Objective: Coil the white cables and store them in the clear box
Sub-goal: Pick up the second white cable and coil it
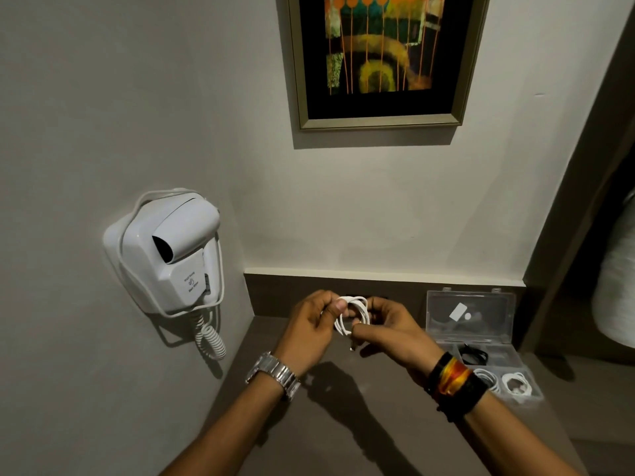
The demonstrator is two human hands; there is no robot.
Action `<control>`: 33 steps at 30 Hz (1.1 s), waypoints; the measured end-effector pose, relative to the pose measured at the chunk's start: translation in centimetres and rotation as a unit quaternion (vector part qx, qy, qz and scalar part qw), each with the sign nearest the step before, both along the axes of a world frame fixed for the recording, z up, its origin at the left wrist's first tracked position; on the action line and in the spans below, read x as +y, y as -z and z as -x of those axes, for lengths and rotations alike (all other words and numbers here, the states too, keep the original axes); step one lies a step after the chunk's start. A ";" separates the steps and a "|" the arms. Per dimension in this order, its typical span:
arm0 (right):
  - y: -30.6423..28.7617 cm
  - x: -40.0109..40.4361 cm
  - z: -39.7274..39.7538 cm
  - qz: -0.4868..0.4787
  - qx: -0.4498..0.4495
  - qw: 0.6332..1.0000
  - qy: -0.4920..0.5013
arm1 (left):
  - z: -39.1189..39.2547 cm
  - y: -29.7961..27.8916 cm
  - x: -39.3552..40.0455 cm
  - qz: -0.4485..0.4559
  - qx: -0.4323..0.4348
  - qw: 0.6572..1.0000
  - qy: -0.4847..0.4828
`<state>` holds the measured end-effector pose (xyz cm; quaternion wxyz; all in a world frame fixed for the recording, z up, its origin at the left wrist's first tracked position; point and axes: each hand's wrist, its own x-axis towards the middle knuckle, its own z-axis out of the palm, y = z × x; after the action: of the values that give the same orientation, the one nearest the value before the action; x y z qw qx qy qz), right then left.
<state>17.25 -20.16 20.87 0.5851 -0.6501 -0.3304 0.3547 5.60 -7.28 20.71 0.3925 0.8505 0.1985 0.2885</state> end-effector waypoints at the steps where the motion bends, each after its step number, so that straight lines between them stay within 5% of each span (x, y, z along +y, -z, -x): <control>1: 0.1 0.2 0.1 0.010 -0.004 1.000 0.005 | -0.2 0.2 -0.2 -0.011 -0.002 1.000 0.000; 13: 0.7 0.5 -0.1 0.002 -0.079 0.996 0.027 | 0.6 0.8 2.5 0.025 0.028 0.998 -0.051; 18: 1.4 1.2 0.0 -0.017 0.052 0.998 0.031 | 1.3 0.4 2.7 0.070 0.046 0.996 -0.014; 27: 1.3 2.0 -0.3 -0.018 0.108 0.994 -0.021 | 2.5 0.4 3.2 0.211 0.027 0.977 0.026; 33: 2.3 1.9 0.6 0.011 -0.026 0.997 0.075 | 3.1 0.7 3.6 0.204 0.104 0.974 0.009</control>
<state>16.61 -18.27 18.58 0.5945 -0.6881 -0.2919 0.2965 2.46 -3.64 20.06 0.5373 0.7799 0.2847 0.1486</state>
